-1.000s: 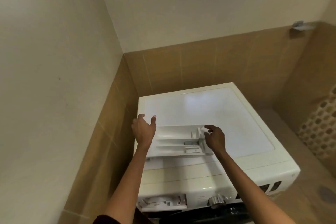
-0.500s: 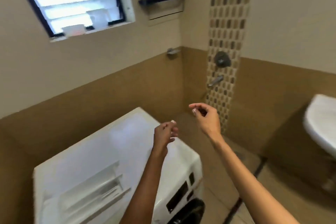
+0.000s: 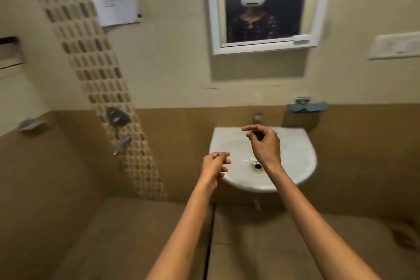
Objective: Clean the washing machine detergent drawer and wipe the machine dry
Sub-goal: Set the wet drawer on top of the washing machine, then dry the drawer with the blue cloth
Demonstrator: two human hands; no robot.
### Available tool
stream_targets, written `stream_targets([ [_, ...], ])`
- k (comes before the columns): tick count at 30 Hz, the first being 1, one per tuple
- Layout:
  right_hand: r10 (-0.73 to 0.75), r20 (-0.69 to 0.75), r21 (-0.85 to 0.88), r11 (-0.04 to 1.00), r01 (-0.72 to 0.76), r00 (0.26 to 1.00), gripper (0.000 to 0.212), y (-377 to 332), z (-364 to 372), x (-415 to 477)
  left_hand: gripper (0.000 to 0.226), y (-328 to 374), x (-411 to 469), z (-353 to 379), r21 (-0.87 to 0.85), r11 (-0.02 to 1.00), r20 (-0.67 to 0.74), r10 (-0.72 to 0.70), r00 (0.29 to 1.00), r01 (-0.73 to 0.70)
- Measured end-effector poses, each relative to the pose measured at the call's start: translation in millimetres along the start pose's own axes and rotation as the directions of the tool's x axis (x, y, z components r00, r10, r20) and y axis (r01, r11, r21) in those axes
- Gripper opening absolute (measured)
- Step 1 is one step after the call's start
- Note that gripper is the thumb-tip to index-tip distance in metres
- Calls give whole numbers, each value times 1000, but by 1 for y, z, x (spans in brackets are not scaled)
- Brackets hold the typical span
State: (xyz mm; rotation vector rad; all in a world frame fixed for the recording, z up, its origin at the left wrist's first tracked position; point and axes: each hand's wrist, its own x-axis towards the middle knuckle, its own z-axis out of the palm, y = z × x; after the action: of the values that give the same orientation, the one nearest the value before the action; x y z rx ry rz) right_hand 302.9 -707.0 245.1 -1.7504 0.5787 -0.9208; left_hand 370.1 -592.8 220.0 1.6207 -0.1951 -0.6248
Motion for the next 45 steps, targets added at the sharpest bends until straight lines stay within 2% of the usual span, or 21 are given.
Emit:
stream_targets([
  [6,51,-195,-112,991,-74,979,25,48,-106,70,9,35,63,128,166,982,186,54,981,-86],
  [8,72,-250,-137,985,-109,965,24,64,-133,89,11,44,89,167,234,958,225,112,968,-166],
  [10,89,-300,-161,977,-143,950,24,78,-154,110,18,50,121,202,356,890,226,214,950,-285],
  [12,113,-335,-178,967,-181,935,24,94,-170,131,21,57,153,233,567,718,229,333,915,-403],
  [14,133,-367,-202,955,-218,921,23,114,-183,159,25,65,187,264,718,470,301,457,837,-514],
  [17,168,-398,-218,937,-271,902,23,143,-194,202,34,74,236,303,771,166,475,493,728,-615],
  [20,218,-408,-231,915,-331,887,23,172,-192,250,40,78,286,337,758,13,581,440,684,-652],
  [26,257,-352,-328,867,-376,900,20,225,-173,321,49,66,363,373,729,-230,685,223,694,-645],
  [32,261,-208,-548,767,-333,943,24,250,-164,358,21,74,399,380,643,-127,763,183,619,-755],
  [35,273,-166,-618,720,-316,947,24,257,-162,369,22,81,406,379,641,-99,762,206,614,-761],
  [38,222,-192,-666,686,-293,956,20,254,-162,378,22,84,407,378,618,-11,759,268,593,-786],
  [42,34,-303,-720,647,-252,952,23,231,-163,387,23,93,397,374,518,277,681,439,587,-809],
  [45,-125,-383,-718,663,-210,915,23,203,-156,388,21,110,383,366,347,494,678,456,577,-798],
])
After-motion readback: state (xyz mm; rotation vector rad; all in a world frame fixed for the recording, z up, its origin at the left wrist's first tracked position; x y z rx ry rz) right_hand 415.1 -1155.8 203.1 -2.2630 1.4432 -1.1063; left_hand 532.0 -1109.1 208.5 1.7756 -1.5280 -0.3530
